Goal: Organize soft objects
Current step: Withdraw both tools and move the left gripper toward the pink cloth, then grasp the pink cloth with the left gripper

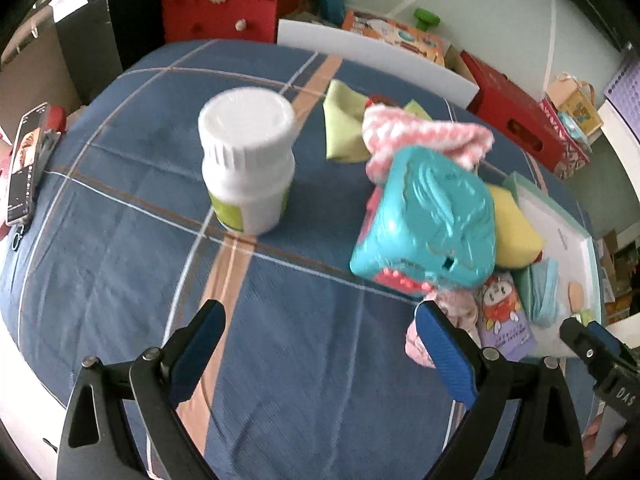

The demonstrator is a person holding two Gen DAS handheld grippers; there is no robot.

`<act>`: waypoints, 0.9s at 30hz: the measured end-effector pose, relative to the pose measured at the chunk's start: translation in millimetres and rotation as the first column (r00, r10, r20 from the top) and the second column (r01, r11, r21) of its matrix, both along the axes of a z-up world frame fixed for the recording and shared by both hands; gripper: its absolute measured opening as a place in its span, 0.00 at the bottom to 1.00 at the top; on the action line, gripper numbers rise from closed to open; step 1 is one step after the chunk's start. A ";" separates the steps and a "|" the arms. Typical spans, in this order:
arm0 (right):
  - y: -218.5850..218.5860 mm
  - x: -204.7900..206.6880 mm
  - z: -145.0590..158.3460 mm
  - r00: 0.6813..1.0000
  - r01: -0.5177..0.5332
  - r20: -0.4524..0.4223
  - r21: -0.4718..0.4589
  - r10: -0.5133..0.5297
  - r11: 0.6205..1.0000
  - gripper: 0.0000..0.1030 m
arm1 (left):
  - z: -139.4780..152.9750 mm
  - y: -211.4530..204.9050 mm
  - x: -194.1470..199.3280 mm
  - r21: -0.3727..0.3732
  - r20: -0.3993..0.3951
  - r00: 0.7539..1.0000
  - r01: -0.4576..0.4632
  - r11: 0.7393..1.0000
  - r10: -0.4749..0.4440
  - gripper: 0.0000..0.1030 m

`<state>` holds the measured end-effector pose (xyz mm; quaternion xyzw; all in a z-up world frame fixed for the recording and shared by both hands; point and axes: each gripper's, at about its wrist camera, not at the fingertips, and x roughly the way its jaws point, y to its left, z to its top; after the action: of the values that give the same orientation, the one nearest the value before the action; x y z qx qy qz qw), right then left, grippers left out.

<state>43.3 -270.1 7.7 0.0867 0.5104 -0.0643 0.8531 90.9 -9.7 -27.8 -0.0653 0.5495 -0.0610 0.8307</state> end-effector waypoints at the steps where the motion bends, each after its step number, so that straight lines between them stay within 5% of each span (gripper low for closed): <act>1: 0.8 -2.2 -3.2 1.000 0.001 -0.008 0.002 -0.001 1.000 1.00 | -3.2 -2.3 -0.9 -0.008 -0.012 1.000 0.008 1.000 -0.008 0.93; 14: 11.5 -6.7 -24.6 0.999 -0.028 -0.042 0.024 0.029 0.999 1.00 | -31.1 -47.4 1.7 -0.046 -0.093 0.989 0.110 0.993 -0.114 0.93; 27: 6.0 -2.5 -29.0 1.000 -0.010 -0.028 0.065 0.012 0.998 0.96 | -46.1 -104.9 17.3 -0.008 -0.113 0.971 0.211 0.978 -0.210 0.59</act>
<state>40.8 -264.1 -21.3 0.1104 0.5246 -0.0441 0.8430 108.2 -114.6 -74.0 -0.0082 0.5997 -0.1436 0.7872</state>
